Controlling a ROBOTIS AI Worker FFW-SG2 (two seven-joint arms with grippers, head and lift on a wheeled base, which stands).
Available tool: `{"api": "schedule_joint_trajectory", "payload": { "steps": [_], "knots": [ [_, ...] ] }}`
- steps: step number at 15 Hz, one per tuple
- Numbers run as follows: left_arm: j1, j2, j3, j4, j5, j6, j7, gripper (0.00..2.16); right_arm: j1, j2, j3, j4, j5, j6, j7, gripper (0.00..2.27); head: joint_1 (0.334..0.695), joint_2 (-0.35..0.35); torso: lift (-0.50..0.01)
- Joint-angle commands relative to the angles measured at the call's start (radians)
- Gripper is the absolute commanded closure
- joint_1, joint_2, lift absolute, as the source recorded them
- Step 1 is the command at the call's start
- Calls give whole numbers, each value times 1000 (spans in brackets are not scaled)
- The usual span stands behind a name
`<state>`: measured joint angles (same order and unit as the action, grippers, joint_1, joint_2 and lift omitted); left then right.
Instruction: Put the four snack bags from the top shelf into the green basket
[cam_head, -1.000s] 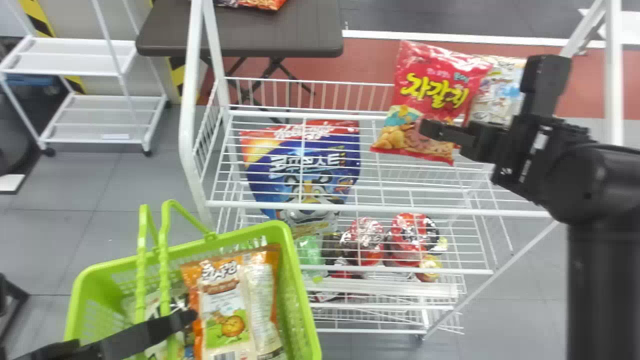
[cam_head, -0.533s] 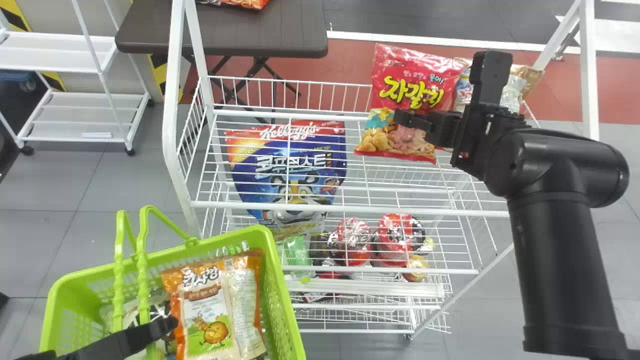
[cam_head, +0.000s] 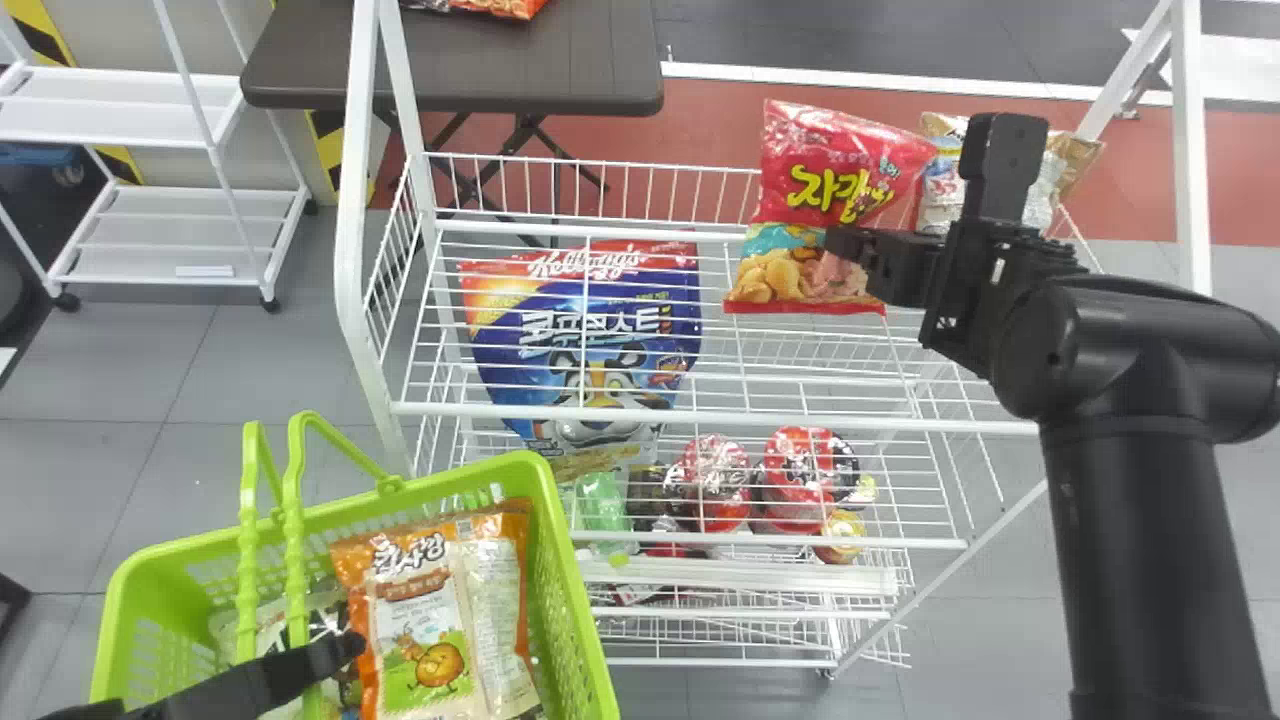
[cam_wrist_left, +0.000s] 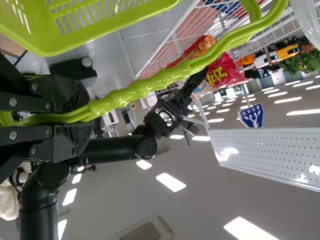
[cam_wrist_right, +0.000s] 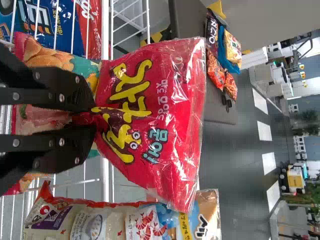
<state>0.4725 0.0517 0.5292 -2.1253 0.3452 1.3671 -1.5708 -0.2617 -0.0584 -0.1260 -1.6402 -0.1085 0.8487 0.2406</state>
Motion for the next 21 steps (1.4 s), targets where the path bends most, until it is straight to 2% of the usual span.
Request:
{"api": "schedule_joint_trajectory", "payload": {
  "steps": [1,4,7,8,11,14,16,21],
  "knots": [
    [0,0,2,1,0,1,-10,2148,84,-3,-11,-164,-115,43,2,2250,695,-79,0],
    [0,-3,2,-1,-2,1,-10,2148,214,-1,14,-466,-208,261,5,2250,695,-42,0],
    [-2,-3,0,-2,-5,1,-10,2148,309,-1,100,-705,-303,528,3,2250,695,19,0],
    [-2,-3,-2,-2,-5,1,-10,2148,323,-1,144,-736,-321,605,5,2250,695,87,0],
    [-3,-4,-6,-5,-6,1,-10,2148,292,2,244,-744,-407,723,3,2250,695,202,0],
    [-3,-4,-5,-12,-3,7,-10,2148,225,9,356,-665,-416,723,-12,2250,695,339,0],
    [-3,-4,-8,-15,-2,7,-10,2148,202,20,393,-587,-451,723,-21,2250,695,350,0],
    [-5,-3,-12,-22,2,16,-10,2148,159,20,456,-492,-497,723,-47,2250,695,350,0]
  ]
}}
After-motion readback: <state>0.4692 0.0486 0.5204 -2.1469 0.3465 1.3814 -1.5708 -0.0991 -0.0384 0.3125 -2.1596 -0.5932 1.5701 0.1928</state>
